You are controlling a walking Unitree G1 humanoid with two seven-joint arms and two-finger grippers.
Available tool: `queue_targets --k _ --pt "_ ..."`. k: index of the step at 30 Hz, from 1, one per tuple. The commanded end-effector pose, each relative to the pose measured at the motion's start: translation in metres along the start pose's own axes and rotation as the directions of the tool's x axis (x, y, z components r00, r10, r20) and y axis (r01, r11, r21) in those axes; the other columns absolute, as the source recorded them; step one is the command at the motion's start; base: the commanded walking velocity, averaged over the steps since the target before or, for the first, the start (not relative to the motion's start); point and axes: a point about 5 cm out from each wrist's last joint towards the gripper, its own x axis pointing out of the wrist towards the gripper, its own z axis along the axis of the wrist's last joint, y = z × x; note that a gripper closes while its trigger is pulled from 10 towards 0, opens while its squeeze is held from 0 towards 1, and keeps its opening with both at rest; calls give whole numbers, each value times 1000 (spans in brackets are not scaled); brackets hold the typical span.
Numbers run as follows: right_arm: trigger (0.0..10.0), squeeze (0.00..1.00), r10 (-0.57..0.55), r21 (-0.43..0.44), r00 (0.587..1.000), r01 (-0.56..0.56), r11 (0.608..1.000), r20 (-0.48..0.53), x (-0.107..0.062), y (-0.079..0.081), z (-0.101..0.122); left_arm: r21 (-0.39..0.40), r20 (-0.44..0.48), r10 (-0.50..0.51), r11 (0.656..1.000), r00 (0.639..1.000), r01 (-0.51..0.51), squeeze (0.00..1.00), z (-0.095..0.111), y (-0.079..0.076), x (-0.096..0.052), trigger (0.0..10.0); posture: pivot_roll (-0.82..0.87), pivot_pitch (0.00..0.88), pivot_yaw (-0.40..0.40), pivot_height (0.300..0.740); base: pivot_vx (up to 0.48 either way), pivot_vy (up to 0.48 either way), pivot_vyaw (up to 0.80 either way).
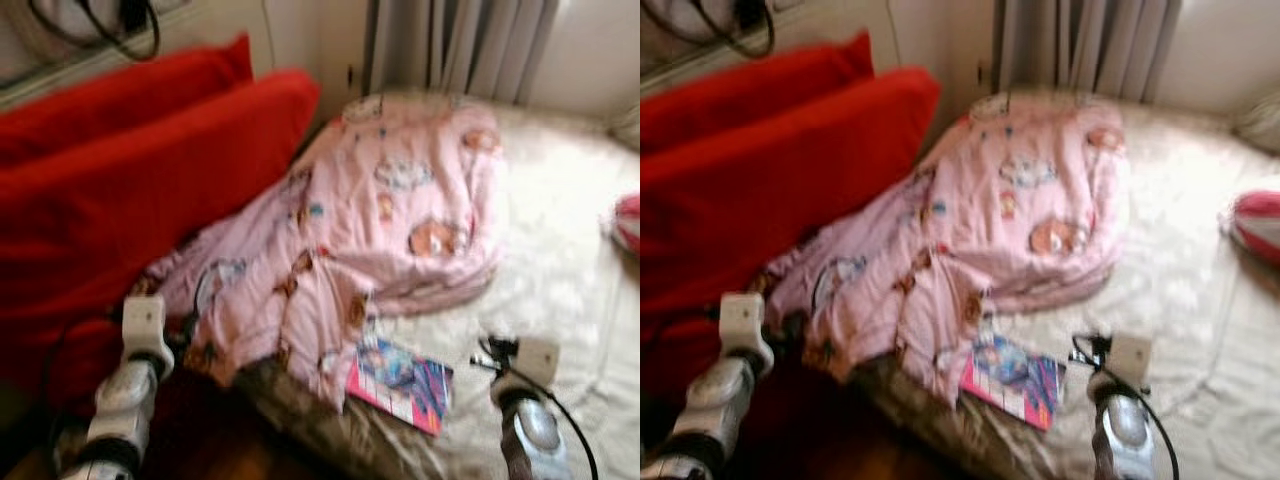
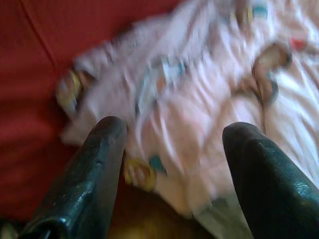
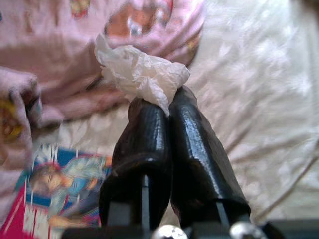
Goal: Clean up the room
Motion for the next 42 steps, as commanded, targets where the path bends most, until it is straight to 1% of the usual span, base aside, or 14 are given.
queue_targets --k 1,3,4,5,10,11,12,13,16,20,25,34,38,42 --pt "10000 0 -18 6 995 18 1000 -93 -7 -4 -19 -25 -131 -25 999 991 22 0 -31 -6 -10 10000 39 63 35 738 0 0 0" --pt "10000 0 -20 10 993 21 1000 -115 -9 -5 -23 -41 -157 -16 999 988 9 0 -37 -6 -12 10000 34 72 35 738 0 0 0" --pt "10000 0 -25 -6 982 24 1000 -185 -15 -8 -36 -37 -224 -6 999 975 -3 0 -52 -7 -19 10000 34 74 35 738 0 0 0" --pt "10000 0 -25 -6 982 24 1000 -185 -15 -8 -36 -37 -224 -6 999 975 -3 0 -52 -7 -19 10000 34 74 35 738 0 0 0" --pt "10000 0 -25 -16 952 22 1000 -306 -32 -12 -63 -22 -348 -7 1000 937 -1 0 -82 -7 -36 10000 36 94 36 738 0 0 0" --pt "10000 0 -27 -16 939 23 1000 -343 -37 -12 -71 -10 -411 -34 999 911 33 0 -95 -10 -44 10000 43 99 34 738 0 0 0" --pt "10000 0 -27 -16 939 23 1000 -343 -37 -12 -71 -10 -411 -34 999 911 33 0 -95 -10 -44 10000 43 99 34 738 0 0 0" --pt "10000 0 -33 -33 931 23 999 -364 -40 -12 -75 -7 -456 -44 999 889 46 0 -104 -11 -50 10000 42 100 33 738 0 0 0" --pt "10000 0 -48 -47 908 31 998 -417 -46 -12 -84 16 -498 -26 999 867 39 0 -112 -11 -57 10000 38 101 31 738 0 0 0" --pt "10000 0 -45 -46 882 26 999 -470 -54 -12 -95 34 -526 10 999 850 9 0 -119 -10 -62 10000 40 99 25 738 0 0 0" --pt "10000 0 -43 -65 867 12 998 -496 -61 -12 -102 44 -539 -20 998 842 52 0 -123 -20 -64 10000 48 96 8 738 0 0 0" --pt "10000 0 -39 -73 861 3 997 -507 -64 -8 -106 26 -566 -10 999 825 30 0 -132 -26 -70 10000 37 88 12 738 0 0 758" --pt "10000 0 -45 -96 860 -5 995 -508 -65 -8 -107 26 -581 3 1000 814 16 0 -137 -25 -75 10000 40 80 10 738 0 0 800" --pt "10000 0 -55 -72 854 20 997 -517 -68 -8 -109 26 -592 29 1000 805 -17 0 -141 -19 -81 10000 41 71 10 738 0 0 800"
